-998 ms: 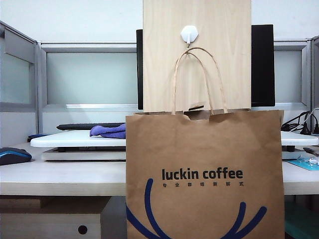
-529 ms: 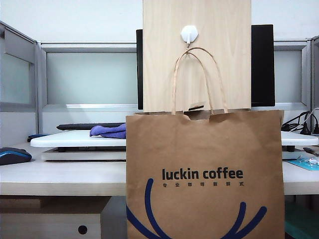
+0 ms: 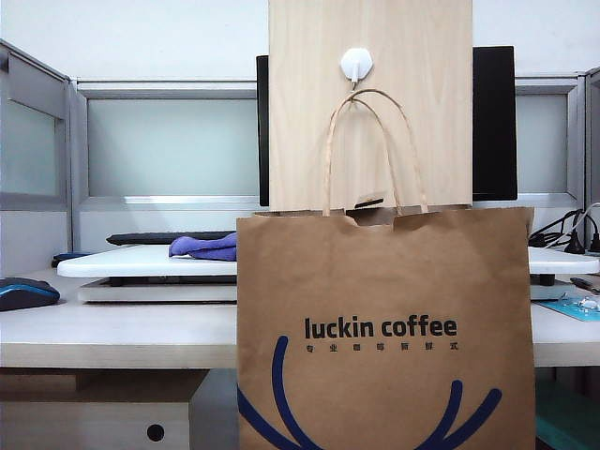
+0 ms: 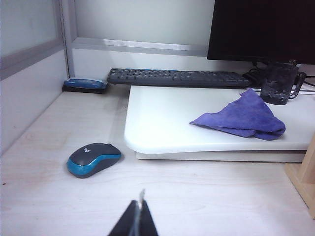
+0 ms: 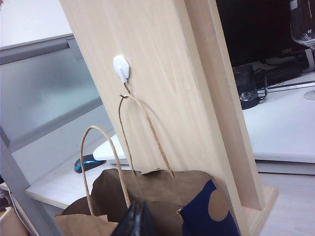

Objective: Pick up the paper bag and hang it on the hook.

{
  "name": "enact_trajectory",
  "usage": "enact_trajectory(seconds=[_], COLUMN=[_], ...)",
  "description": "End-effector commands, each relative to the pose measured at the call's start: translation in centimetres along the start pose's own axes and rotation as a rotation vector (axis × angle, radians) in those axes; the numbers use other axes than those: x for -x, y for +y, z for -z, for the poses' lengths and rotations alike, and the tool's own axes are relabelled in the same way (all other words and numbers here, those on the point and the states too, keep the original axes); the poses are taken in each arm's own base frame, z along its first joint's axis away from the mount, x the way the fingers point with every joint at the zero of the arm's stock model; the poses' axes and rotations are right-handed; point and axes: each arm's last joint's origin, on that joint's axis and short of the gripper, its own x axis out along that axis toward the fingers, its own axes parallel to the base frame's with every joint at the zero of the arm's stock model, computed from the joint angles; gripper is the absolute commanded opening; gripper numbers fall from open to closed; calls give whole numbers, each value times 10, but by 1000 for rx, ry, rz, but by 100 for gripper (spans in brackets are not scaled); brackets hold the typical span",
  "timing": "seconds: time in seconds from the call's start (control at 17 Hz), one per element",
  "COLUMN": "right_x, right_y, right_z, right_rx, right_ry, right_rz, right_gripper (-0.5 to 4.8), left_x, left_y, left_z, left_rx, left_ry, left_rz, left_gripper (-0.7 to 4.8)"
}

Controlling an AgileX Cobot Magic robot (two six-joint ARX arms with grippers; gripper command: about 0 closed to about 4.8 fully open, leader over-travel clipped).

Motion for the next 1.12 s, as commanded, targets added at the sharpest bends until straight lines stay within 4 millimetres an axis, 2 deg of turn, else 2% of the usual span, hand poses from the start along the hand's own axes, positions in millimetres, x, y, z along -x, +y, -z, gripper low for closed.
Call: enact_trajectory(seconds=[0.06,0.18,0.35,0.59,1.12], right_x=[0,-1,-2,1,5], right_y=[0,1,-1,-12,-19], right_z=[1,2,8,7,4], right_rx=[3,178,313,310,326], right_ry=[-4,-5,34,10,-17], right_rz=[-4,7,69,336,482], right_gripper=[0,0,0,0,0], left_x=[0,0,0,0,0], left_y=[0,0,0,0,0], left_z=[-1,-1,-1,-1,0], left_rx=[1,1,1,1,2], left_ry=[-11,-11,-10,-4,3], left_rz=[-1,-1,-2,-1,-1], left_gripper=[-5,-5,-5,-5,-5])
